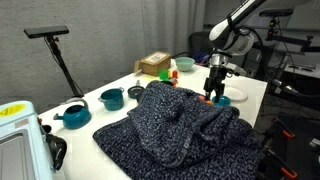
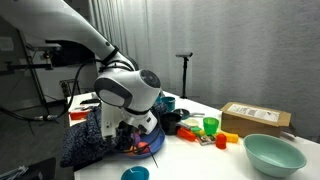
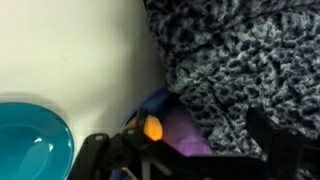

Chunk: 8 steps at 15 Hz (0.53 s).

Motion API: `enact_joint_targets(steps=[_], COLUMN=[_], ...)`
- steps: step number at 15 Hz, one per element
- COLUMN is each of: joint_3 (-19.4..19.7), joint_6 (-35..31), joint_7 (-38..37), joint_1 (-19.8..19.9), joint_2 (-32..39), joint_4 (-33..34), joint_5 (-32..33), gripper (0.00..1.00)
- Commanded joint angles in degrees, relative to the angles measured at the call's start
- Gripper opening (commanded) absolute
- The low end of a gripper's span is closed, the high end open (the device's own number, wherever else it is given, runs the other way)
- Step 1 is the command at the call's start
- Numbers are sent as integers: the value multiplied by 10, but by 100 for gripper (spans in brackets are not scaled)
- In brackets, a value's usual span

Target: Pull back the blanket

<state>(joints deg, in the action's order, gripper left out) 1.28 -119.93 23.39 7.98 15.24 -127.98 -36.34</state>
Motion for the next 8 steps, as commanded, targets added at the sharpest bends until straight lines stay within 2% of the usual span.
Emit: enact_joint_targets(steps=[1, 4, 5, 6, 8], joint_3=[-6, -9, -11, -12, -15], joint_6=[16, 22, 17, 16, 16], joint_7=[-12, -5, -5, -5, -1], joint_1=[1, 3, 2, 2, 1], joint_2=[10, 19, 22, 23, 23], joint_4=[1, 3, 1, 0, -4], joint_5=[-20, -26, -30, -32, -37], gripper=[100, 97, 74, 73, 62])
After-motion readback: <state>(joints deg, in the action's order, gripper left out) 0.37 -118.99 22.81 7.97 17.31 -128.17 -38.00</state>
